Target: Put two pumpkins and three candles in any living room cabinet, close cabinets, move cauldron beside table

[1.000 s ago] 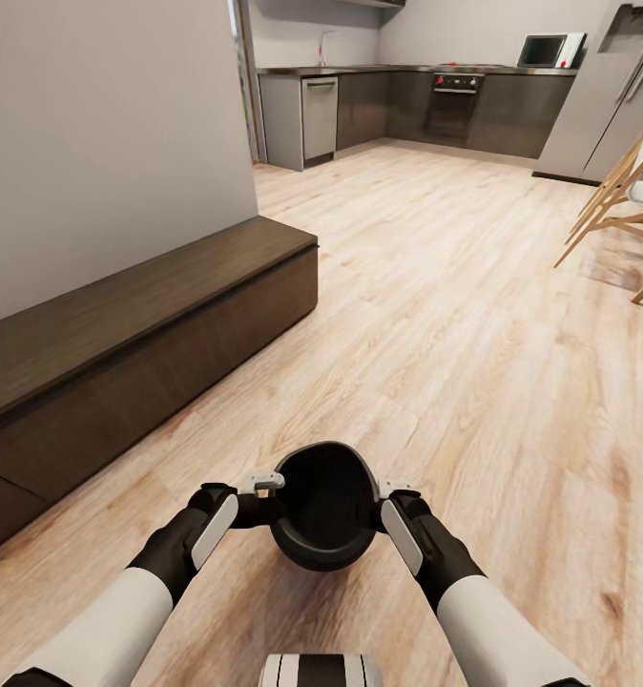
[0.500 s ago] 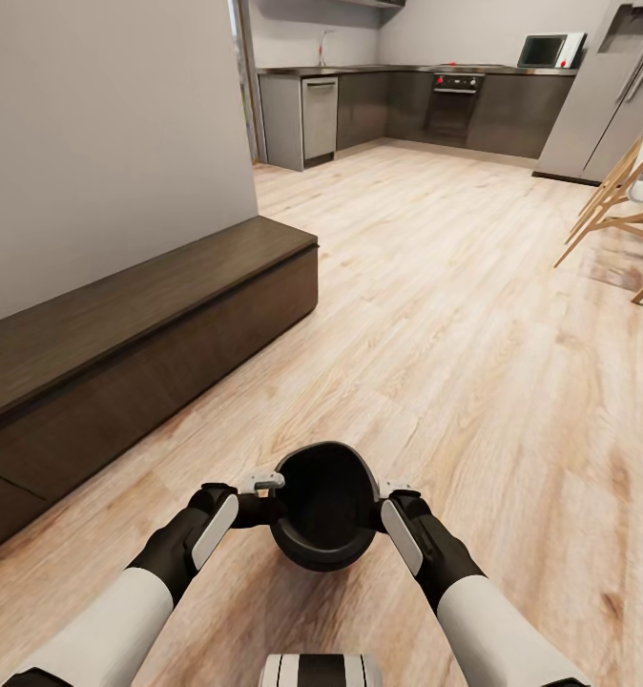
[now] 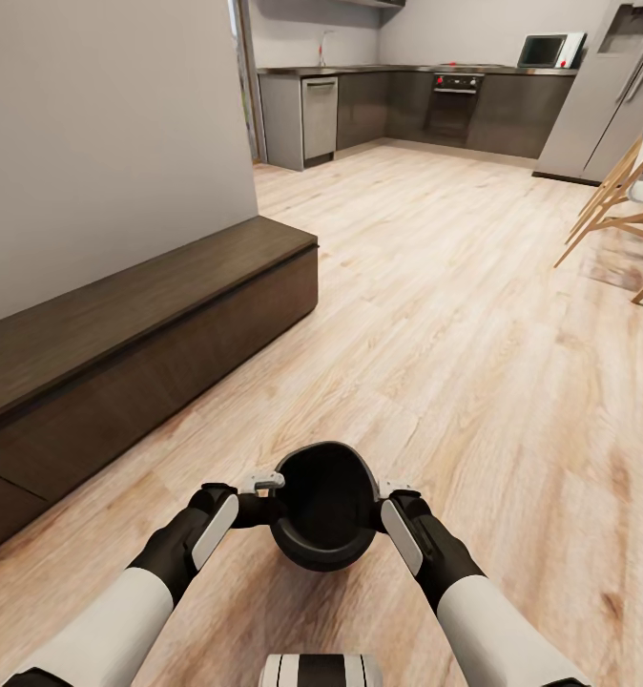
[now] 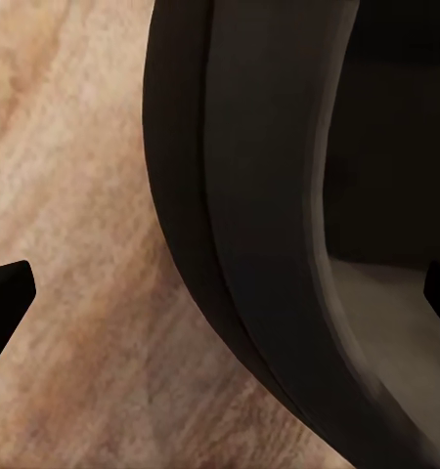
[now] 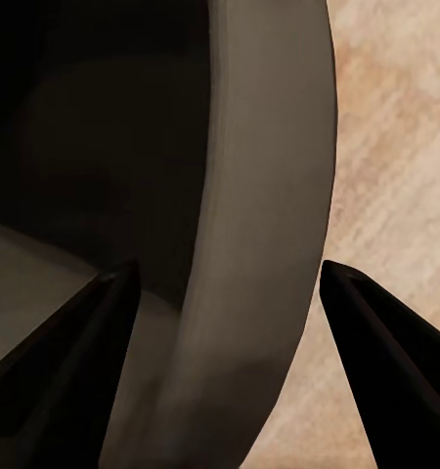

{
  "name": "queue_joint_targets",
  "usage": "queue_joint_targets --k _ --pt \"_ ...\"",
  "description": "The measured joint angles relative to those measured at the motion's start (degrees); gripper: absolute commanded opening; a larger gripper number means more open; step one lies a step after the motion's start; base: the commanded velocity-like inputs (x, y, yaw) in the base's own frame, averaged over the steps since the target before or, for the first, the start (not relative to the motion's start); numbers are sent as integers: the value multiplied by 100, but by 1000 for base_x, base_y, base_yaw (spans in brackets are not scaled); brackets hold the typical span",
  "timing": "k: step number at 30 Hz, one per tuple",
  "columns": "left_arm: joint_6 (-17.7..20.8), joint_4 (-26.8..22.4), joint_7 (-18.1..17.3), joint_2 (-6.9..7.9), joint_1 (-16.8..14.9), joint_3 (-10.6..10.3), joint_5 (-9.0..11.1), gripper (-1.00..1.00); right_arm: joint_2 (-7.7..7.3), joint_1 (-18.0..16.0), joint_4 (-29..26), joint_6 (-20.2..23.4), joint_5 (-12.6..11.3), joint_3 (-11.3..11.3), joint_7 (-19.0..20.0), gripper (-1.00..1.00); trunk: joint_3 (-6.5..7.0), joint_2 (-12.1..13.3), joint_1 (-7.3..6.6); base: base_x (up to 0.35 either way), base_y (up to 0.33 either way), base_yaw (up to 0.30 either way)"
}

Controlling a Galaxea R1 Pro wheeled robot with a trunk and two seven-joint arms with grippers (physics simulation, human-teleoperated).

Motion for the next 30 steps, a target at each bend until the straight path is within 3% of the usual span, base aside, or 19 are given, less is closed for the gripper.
queue_joint_targets --k 2,3,8,12,30 --pt "-12 0 1 1 0 3 -1 100 0 0 1 -1 0 -1 0 -100 0 0 0 0 0 0" --pt "-19 0 2 1 0 3 -1 -100 0 0 1 -1 0 -1 0 -100 0 0 0 0 0 0" --pt "-72 1 0 -15 0 0 99 -100 1 0 1 -1 0 -1 0 -100 0 0 0 0 0 0" --pt "-73 4 24 -12 0 9 -80 -100 0 0 3 -1 2 -5 0 -100 0 0 -1 0 0 0" --pt "-86 2 -20 2 13 75 -24 -100 1 0 0 -1 1 -5 0 -100 0 0 0 0 0 0"
